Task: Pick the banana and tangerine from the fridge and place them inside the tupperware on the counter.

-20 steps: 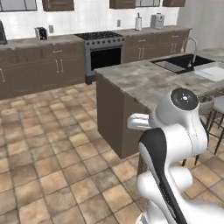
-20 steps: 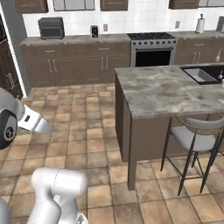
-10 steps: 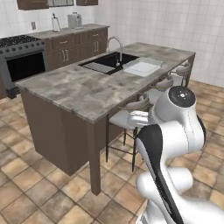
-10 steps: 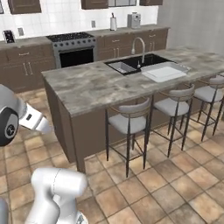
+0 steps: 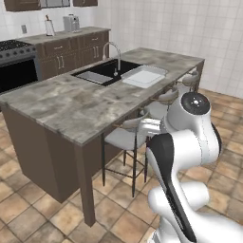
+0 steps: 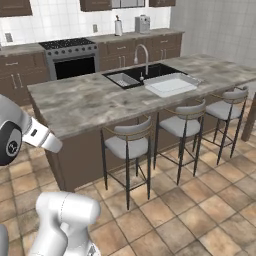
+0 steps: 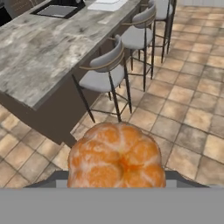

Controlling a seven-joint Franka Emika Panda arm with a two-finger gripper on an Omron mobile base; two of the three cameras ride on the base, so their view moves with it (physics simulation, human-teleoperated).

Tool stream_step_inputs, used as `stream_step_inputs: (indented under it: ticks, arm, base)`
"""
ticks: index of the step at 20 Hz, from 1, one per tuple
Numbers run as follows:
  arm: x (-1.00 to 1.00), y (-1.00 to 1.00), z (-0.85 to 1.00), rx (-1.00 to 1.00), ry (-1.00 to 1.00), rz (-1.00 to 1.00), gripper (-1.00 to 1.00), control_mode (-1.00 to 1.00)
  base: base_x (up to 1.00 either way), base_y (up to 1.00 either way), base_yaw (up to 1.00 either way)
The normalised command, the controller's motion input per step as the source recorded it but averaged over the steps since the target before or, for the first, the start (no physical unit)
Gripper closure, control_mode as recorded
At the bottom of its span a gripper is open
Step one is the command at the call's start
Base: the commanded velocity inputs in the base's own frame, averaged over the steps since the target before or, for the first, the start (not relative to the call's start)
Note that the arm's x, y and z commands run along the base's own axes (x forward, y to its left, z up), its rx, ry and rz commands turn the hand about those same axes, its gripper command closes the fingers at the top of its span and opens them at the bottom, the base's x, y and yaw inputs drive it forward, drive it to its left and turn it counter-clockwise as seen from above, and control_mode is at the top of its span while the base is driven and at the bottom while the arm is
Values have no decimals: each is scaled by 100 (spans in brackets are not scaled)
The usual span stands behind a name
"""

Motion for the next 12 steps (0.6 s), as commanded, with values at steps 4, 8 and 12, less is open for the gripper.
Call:
stream_step_inputs:
  ticks: [4, 8, 12]
  arm:
    - [0, 0, 0, 0, 0, 0, 100, 100]
    - [0, 0, 0, 0, 0, 0, 100, 100]
    - [0, 0, 0, 0, 0, 0, 100, 100]
  base:
    - [88, -95, 3]
    - [76, -99, 3]
    - [76, -94, 13]
